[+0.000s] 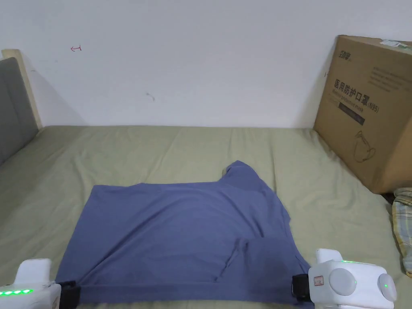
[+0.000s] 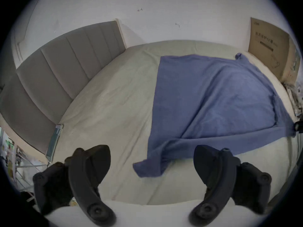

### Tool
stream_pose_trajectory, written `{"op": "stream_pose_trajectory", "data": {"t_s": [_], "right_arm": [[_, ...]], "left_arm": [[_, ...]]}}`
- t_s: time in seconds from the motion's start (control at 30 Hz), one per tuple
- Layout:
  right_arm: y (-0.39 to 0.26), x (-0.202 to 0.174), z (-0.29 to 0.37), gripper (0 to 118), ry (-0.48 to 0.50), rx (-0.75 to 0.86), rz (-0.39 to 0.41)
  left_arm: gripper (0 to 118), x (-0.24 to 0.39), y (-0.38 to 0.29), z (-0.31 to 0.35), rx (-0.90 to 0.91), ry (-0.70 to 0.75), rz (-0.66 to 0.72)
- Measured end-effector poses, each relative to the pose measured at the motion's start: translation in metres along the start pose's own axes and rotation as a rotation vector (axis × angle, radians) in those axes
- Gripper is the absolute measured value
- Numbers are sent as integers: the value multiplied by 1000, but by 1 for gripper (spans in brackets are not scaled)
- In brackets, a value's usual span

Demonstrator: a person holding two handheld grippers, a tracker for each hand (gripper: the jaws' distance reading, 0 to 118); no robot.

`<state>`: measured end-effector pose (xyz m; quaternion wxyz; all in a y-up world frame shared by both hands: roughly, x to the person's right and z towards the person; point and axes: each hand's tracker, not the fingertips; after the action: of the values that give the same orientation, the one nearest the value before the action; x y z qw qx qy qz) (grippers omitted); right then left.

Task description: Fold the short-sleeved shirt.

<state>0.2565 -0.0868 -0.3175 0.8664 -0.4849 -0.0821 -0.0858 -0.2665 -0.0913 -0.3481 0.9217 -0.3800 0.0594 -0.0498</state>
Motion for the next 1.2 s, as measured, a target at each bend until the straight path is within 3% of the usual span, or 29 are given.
{"op": "stream_pose_trajectory", "data": {"t_s": [0.17, 0.23, 0.27, 0.3, 0.33, 0.4, 0.5, 0.57, 0.6, 0.63, 0.67, 0.7, 0.87, 0.93, 0.97, 1.0, 1.03, 1.2], "right_arm": [[-11, -1, 22, 65, 16, 56, 30], [-17, -4, 31, 61, 24, 76, 44], [-22, -6, 33, 49, 29, 84, 49], [-27, -8, 33, 15, 29, 82, 45], [-32, -9, 31, 1, 49, 68, 30], [-45, -12, 24, 1, 68, 22, 4], [-60, -19, 18, 1, 10, 11, 81], [-61, -21, 18, 1, 16, 4, 82], [-60, -19, 18, 1, 34, 3, 62], [-59, -18, 15, 1, 54, -8, 41], [-57, -18, 13, 1, 60, -13, 26], [-56, -18, 12, 1, 60, -10, 21], [-54, -23, 5, 1, 55, -32, 63], [-54, -25, 3, 1, 53, -34, 67], [-55, -25, 1, 1, 54, -41, 64], [-55, -24, 1, 1, 57, -47, 57], [-57, -23, -1, 1, 59, -50, 48], [-64, -15, 2, 1, 76, -62, -1]], "left_arm": [[103, -5, -18, 37, 18, -71, -6], [92, -4, -29, 51, 23, -112, -12], [72, -3, -35, 56, 21, -121, -14], [28, -1, -41, 59, 12, -125, -12], [0, -1, -47, 59, 9, -139, -6], [0, -1, -55, 62, 0, -163, 1], [0, 0, -61, 61, 2, -117, -12], [4, -3, -55, 57, 5, -80, -30], [36, -5, -51, 54, 7, -84, -23], [77, -8, -46, 51, 2, -85, -20], [107, -10, -40, 45, -16, -83, -7], [115, -13, -35, 38, -19, -81, 7], [104, -24, -6, 1, -41, -106, 35], [74, -27, 1, -8, -33, -109, 60], [52, -30, 3, -16, -44, -113, 86], [19, -30, 3, -21, -64, -126, 109], [4, -30, 1, -26, -81, -147, 109], [3, -17, -9, -22, -109, -170, 27]]}}
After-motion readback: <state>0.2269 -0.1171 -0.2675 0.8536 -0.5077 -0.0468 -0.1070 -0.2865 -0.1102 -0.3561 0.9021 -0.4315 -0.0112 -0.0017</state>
